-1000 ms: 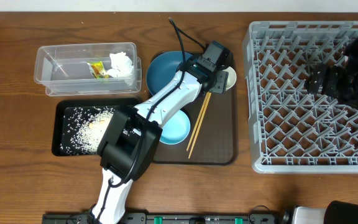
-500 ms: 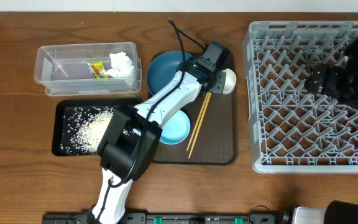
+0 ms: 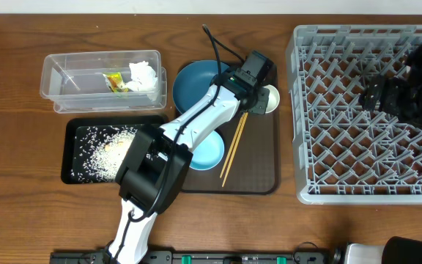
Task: Sort waste into correct bins and load items into the dishwasher rack
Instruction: 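Grasp the white paper cup with the left gripper and lift it, then hand the white cup from the left gripper to the right gripper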
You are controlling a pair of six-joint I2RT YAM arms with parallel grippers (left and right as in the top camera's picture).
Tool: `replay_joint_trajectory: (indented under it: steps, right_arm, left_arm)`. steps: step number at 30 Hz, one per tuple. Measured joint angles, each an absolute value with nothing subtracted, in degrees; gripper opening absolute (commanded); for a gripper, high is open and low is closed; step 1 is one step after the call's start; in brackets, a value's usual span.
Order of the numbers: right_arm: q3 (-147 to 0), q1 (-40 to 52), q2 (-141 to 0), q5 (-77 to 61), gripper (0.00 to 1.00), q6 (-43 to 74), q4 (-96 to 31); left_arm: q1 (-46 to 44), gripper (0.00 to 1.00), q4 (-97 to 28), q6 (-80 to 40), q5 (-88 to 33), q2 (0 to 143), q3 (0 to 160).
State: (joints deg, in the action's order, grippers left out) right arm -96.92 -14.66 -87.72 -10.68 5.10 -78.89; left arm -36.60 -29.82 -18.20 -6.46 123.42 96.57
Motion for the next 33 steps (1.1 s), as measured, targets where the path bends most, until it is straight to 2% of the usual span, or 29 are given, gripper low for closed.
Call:
replay_joint_trajectory:
  steps: [4,19,28,33]
  right_arm:
    - [-96.92,-14.66,-87.72,-10.66,0.99,4.95,-79.09]
    - [-96.92,-14.66,-87.72,-10.66,0.99,4.93,-79.07]
    - [-96.92,-14.66,-87.72,-11.18,0.99,4.89,-76.05]
    - [-96.92,-14.66,-87.72,-16.38,0.99,3.18,-75.77]
  left_arm:
    - [-36.6,0.06,-30.39,-18.31,-7.18,123.42,96.57]
    - [-35.44,0.06,-36.71,-18.2,-7.79,120.77,96.4]
    - [-27.53,0.06,-47.2,-18.76,-8.45,106.74,96.38]
    - [-21.65,0.06,-48.36,-20.01,-17.98,104.95,96.4]
